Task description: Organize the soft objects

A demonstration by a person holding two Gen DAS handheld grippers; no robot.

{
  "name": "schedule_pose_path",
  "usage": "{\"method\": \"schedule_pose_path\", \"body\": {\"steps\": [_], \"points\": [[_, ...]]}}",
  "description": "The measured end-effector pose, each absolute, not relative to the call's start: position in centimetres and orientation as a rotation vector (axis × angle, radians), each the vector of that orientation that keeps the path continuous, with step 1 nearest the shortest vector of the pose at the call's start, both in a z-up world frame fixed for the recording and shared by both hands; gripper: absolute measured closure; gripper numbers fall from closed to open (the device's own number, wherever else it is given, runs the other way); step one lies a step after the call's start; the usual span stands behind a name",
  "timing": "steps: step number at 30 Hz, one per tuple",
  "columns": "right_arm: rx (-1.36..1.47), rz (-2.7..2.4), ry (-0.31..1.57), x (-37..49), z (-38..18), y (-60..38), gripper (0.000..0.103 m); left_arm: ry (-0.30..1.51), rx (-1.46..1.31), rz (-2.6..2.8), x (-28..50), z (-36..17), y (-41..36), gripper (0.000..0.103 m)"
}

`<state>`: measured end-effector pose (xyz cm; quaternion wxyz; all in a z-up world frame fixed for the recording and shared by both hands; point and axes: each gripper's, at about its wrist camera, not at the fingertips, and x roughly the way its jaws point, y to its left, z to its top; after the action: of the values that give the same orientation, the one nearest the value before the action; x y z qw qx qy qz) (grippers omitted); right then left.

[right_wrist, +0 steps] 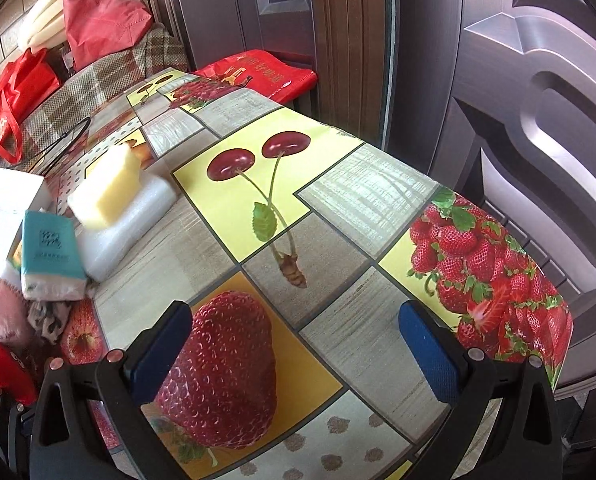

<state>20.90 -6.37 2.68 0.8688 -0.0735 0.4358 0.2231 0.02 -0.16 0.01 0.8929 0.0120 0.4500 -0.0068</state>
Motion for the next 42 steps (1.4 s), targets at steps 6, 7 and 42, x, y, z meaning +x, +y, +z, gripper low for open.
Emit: {"method": "schedule_pose_path", "body": {"steps": [6,7,42], "points": [[-0.154,0.467,0.912,20.9,2.7,-6.4,0.0,0.934,0.023,-0.015,0.0,0.0,-0.2,0.001],[-0.154,0.466,0.913,20.9,2.8,-6.4,0.0,0.934,0.024,-0.015,0.0,0.0,-0.2,0.001],[0.058,0.627,0.845,20.3,4.0,-9.1,0.0,0.622,-0.192,-0.049,-9.3,7.3,3.2,0.0]]}}
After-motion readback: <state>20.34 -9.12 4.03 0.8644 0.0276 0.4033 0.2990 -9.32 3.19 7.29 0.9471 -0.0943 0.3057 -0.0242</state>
